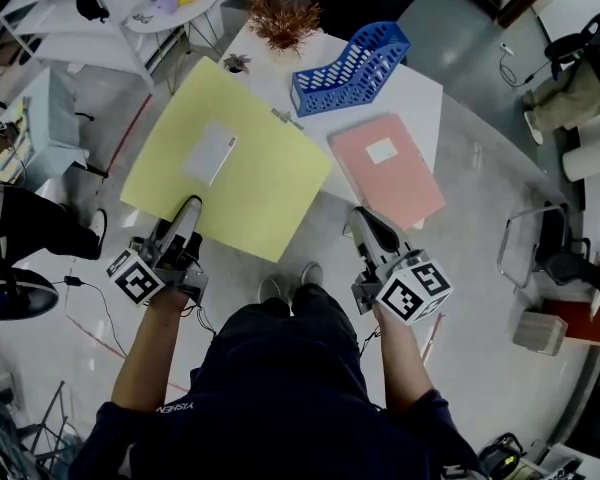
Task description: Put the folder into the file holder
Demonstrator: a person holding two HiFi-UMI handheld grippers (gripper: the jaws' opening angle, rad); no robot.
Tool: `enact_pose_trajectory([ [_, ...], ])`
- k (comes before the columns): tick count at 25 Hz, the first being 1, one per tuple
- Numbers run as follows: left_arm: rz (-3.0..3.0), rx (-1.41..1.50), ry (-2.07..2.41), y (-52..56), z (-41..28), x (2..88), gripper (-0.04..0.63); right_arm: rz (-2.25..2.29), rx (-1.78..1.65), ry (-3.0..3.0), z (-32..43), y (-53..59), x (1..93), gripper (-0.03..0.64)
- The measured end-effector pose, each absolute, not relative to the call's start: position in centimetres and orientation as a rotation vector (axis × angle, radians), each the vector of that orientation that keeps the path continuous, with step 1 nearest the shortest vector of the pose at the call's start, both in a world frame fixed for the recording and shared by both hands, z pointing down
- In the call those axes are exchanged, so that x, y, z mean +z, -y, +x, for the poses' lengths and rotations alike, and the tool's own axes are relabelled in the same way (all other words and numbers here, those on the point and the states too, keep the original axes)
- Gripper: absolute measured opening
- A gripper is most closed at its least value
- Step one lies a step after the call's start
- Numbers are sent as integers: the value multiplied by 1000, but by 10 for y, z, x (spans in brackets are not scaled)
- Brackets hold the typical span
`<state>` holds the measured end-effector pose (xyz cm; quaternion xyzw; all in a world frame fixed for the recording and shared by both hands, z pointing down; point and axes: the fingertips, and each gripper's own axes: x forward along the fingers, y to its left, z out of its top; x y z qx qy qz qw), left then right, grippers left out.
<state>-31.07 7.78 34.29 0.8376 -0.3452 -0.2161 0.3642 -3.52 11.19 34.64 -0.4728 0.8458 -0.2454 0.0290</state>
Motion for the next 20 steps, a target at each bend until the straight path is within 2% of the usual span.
enact_pose_trajectory([
  [20, 2129, -552, 939, -20, -283, 349, 166, -1404, -807, -2625, -7, -41, 360, 5],
])
